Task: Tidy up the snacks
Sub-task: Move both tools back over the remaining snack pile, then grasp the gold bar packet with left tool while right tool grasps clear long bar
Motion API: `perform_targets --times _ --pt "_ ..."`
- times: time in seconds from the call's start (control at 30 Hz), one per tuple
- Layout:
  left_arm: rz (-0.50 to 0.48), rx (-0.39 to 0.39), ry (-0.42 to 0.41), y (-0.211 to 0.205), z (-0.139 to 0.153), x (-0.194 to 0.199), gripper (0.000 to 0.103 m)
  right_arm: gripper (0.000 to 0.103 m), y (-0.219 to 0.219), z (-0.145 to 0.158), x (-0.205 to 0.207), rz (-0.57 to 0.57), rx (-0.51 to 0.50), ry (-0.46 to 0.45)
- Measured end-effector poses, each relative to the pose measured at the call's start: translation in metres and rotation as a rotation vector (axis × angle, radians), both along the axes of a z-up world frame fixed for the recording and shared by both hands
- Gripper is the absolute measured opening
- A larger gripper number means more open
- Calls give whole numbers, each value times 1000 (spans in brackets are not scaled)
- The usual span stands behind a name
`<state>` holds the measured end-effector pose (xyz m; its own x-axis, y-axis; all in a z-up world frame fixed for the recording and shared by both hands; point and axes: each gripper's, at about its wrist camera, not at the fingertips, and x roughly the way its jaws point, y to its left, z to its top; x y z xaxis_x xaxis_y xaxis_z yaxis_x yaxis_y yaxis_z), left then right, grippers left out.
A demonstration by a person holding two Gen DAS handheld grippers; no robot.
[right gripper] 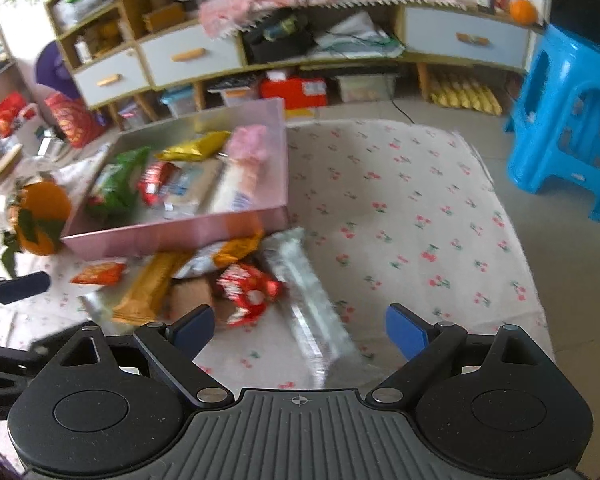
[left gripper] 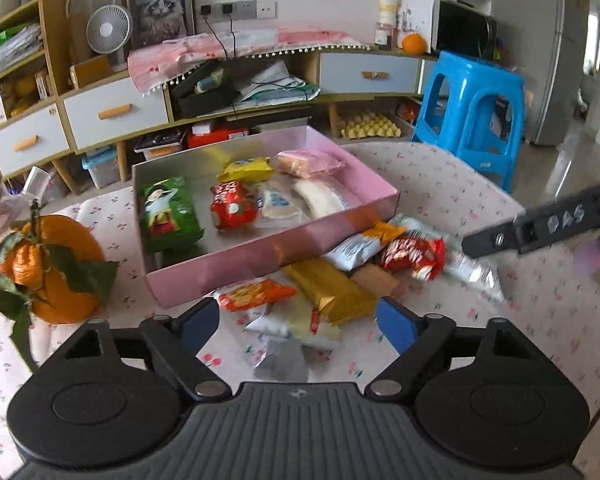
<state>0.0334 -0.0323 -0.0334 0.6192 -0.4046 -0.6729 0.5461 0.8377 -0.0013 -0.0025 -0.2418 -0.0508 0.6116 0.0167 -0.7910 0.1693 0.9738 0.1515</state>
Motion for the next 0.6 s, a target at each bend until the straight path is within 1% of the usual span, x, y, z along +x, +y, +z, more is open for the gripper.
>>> perform_targets --times 0.07,0.13,0.17,0.2,0.23,0.3,0.33,0.43,0.6 --pt "23 -37 19 -4 3 5 79 94 -10 -4 4 -33 29 31" --pt "32 -65 49 -9 3 10 69 94 -17 -8 7 -57 65 45" --pt "37 -75 71 -12 2 14 67 94 -20 -10 8 -68 79 51" --pt "44 -81 93 -14 1 18 63 94 -23 -12 10 -80 90 59" --pt "60 -84 131 -16 -1 23 58 94 -25 -14 11 -93 102 69" --pt "92 -100 212 -22 -6 35 53 94 -30 -19 14 -119 129 91" --pt "110 -112 236 -23 -9 39 50 94 -31 -20 15 -128 143 99" --pt "154 -122 289 -31 -15 48 46 94 -35 -25 16 -135 168 113" --pt "214 -77 298 -42 -24 56 44 91 -37 -31 17 -129 157 122"
